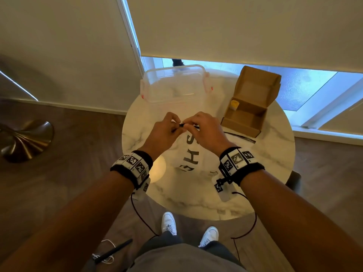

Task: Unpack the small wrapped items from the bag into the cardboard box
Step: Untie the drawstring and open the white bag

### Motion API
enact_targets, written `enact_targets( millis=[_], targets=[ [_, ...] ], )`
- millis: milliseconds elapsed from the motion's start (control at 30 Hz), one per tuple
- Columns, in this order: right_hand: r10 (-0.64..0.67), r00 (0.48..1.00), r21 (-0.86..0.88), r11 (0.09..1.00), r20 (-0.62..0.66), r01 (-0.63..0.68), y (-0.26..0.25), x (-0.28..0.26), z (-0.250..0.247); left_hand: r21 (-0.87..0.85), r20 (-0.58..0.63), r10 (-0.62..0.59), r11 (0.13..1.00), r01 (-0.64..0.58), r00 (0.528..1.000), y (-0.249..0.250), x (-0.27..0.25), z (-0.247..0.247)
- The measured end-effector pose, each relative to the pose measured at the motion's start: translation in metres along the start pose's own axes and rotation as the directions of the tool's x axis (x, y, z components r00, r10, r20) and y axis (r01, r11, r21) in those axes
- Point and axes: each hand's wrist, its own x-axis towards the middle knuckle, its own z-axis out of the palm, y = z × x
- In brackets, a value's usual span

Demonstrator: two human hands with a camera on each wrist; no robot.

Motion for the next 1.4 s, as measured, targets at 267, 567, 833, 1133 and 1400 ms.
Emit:
enact_targets(
  millis=[267, 567, 833, 1133, 1400],
  targets=[
    [0.108, 0.994, -0.176, 0.979, 0.000, -0.106, -0.015, 0.010, 0.018, -0.040, 0.076, 0.075, 0.997, -0.072, 0.994, -0.027, 0.015, -0.020],
    [0.254, 0.964, -0.317, 0.910, -0.079, -0.266, 0.028, -0.025, -0.007, 0.059, 0.105, 0.151, 0.986, -0.158, 0.983, -0.049, 0.027, -0.036],
    [0.271, 0.960, -0.201, 0.939, -0.071, -0.280, 0.036, -0.033, -0.030, 0.266, 0.166, 0.359, 0.881, -0.392, 0.918, -0.040, 0.037, -0.009],
    [0.237, 0.971, -0.018, 0.971, 0.027, -0.237, 0.047, -0.042, -0.048, 0.344, 0.280, 0.350, 0.833, -0.434, 0.894, 0.004, 0.044, 0.020],
    [0.271, 0.962, 0.008, 0.963, -0.030, -0.270, 0.064, -0.066, -0.068, 0.268, 0.243, 0.276, 0.902, -0.338, 0.930, -0.005, 0.040, 0.018]
  ],
)
